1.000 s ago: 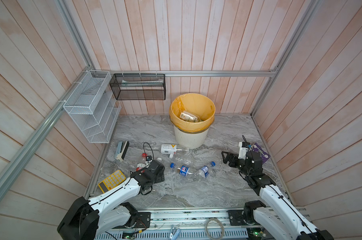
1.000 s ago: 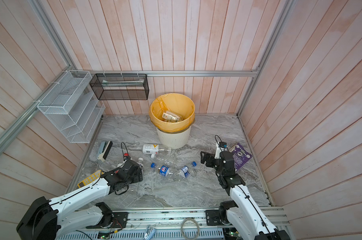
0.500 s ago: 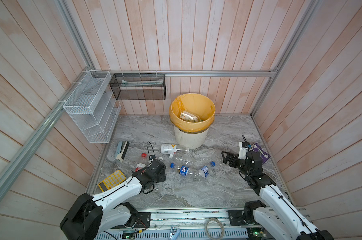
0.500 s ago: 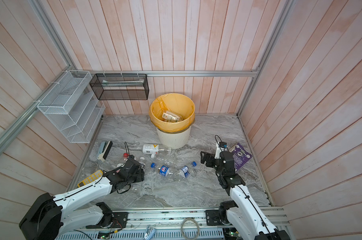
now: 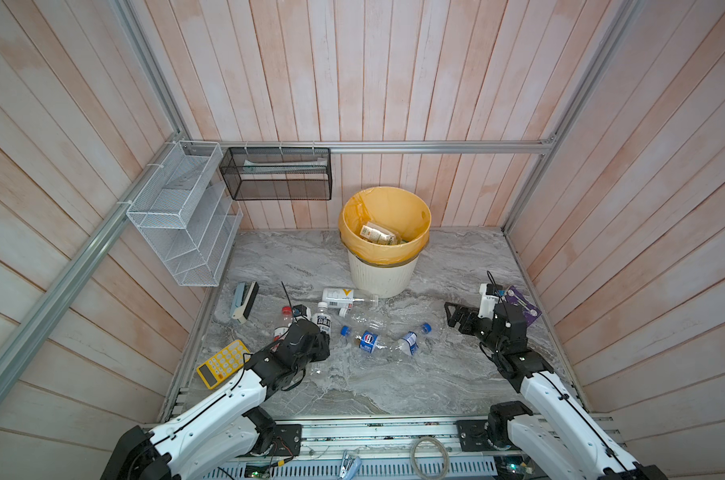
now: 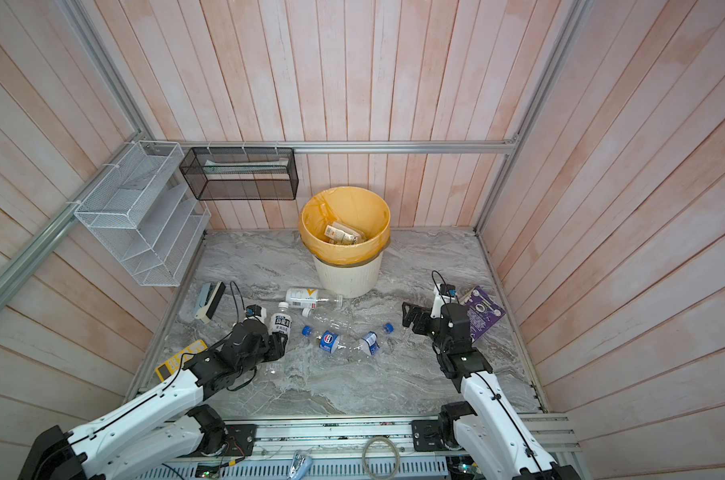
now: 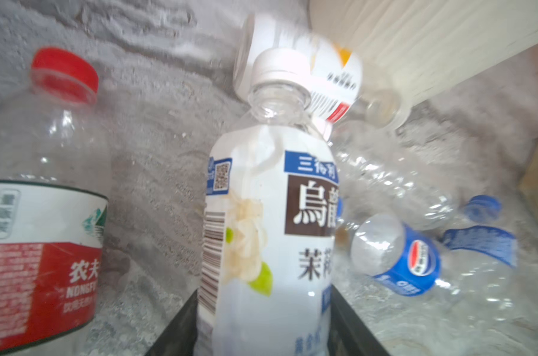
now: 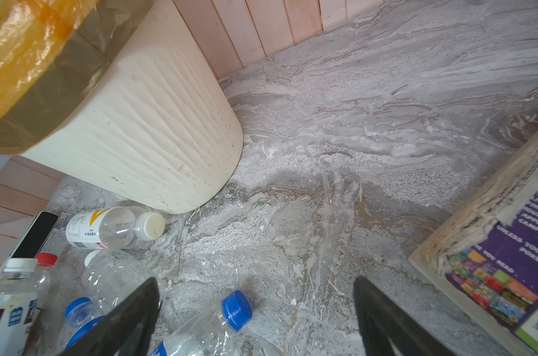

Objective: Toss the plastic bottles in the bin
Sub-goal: 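Lower the left gripper onto the white oolong-tea bottle and grasp it, then carry the oolong-tea bottle over the bin and open the left gripper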

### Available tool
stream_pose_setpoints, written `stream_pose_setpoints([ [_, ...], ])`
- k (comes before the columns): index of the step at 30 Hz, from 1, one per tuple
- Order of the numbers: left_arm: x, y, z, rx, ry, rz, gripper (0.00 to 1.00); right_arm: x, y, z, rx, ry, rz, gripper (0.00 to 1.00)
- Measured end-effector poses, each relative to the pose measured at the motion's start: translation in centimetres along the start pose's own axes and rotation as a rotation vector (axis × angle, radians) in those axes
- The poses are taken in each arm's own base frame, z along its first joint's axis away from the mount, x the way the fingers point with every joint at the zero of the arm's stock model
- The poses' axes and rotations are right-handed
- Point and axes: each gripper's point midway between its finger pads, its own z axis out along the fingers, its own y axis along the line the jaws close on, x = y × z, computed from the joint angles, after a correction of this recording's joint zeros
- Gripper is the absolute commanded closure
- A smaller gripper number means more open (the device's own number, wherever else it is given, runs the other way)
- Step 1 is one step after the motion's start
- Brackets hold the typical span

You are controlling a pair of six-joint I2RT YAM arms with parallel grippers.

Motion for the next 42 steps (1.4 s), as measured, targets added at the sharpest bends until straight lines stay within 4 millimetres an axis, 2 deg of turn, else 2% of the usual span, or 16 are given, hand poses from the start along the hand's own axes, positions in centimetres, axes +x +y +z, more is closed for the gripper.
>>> stream_pose_setpoints([
  [5, -4.0, -1.9, -4.1, 0.117, -0.181, 0.026, 0.44, -0.1, -0.1, 0.0, 0.005, -0.003, 0.0, 0.02],
  [8, -7.8, -3.7, -7.5, 0.182, -0.322, 0.074, 0.44, -0.1, -0.2, 0.0, 0.009, -0.005, -0.001, 0.02],
  [12, -13.7, -7.3, -11.8, 0.259, -0.51, 0.147, 0.44, -0.1, -0.2, 0.0, 0.013, -0.007, -0.001, 0.02],
  [15, -17.1, -10.2, -13.2, 0.306, -0.593, 0.201, 0.44, -0.1, -0.3, 0.0, 0.015, -0.008, -0.001, 0.02],
  [18, -20.0, -13.5, -12.5, 0.344, -0.625, 0.261, 0.41, -0.2, -0.3, -0.2, 0.019, -0.011, -0.003, 0.02],
  [20, -22.0, -16.0, -11.3, 0.361, -0.619, 0.295, 0.37, -0.4, -0.2, -0.3, 0.016, -0.017, -0.004, 0.02],
  [23, -26.1, -20.7, -8.7, 0.391, -0.594, 0.334, 0.32, -0.7, 0.0, -0.5, 0.013, -0.023, -0.006, 0.02],
  [26, -30.1, -24.6, -5.8, 0.408, -0.577, 0.335, 0.19, -1.2, 0.2, -0.6, 0.009, -0.03, -0.01, 0.02],
  [28, -31.8, -25.6, -3.8, 0.396, -0.552, 0.322, 0.09, -1.4, 0.4, -0.6, 0.007, -0.033, -0.013, 0.02],
  [30, -32.8, -25.8, -2.3, 0.381, -0.52, 0.304, 0.0, -1.5, 0.4, -0.6, 0.006, -0.033, -0.019, 0.02],
  [32, -33.4, -25.6, -1.4, 0.362, -0.493, 0.293, 0.0, -1.4, 0.4, -0.7, 0.007, -0.031, -0.025, 0.01],
  [34, -33.3, -25.2, -1.3, 0.346, -0.476, 0.292, 0.0, -1.3, 0.3, -0.7, 0.01, -0.028, -0.028, 0.01],
  [38, -31.3, -24.2, -3.4, 0.317, -0.488, 0.31, 0.0, -1.4, 0.4, -0.9, 0.008, -0.032, -0.029, 0.01],
  [42, -29.7, -22.7, -7.0, 0.299, -0.527, 0.318, 0.0, -1.3, 0.3, -0.8, 0.01, -0.027, -0.029, 0.01],
])
